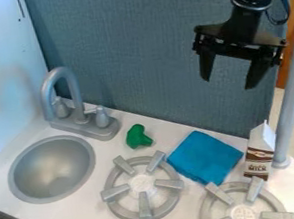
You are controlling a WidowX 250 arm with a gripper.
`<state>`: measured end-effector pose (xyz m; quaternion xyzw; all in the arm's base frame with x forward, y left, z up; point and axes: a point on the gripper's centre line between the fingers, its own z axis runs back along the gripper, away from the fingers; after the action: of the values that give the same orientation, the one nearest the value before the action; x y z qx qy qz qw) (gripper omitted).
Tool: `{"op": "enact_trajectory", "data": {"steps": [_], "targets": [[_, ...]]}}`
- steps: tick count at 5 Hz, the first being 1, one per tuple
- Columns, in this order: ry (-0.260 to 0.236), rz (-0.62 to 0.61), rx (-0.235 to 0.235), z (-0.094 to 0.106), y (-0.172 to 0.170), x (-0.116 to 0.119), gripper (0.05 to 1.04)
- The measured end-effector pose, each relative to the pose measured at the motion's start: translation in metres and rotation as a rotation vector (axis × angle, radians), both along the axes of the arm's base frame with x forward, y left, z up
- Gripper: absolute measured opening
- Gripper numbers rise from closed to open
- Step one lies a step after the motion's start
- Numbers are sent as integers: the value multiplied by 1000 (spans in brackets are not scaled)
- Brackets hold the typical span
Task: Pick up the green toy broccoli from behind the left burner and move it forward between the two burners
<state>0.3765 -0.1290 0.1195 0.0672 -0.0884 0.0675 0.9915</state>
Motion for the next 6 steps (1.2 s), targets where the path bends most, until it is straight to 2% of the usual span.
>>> {"op": "enact_trajectory", "data": {"steps": [1,3,4,5,6], "targets": [[46,0,20,-18,1,-2,1009],[54,-1,19,-21,0,-3,1009],[77,45,-72,-35,30,5,1009],[112,104,-143,-42,81,10,1009],[129,81,-192,-53,127,6,1009]]}}
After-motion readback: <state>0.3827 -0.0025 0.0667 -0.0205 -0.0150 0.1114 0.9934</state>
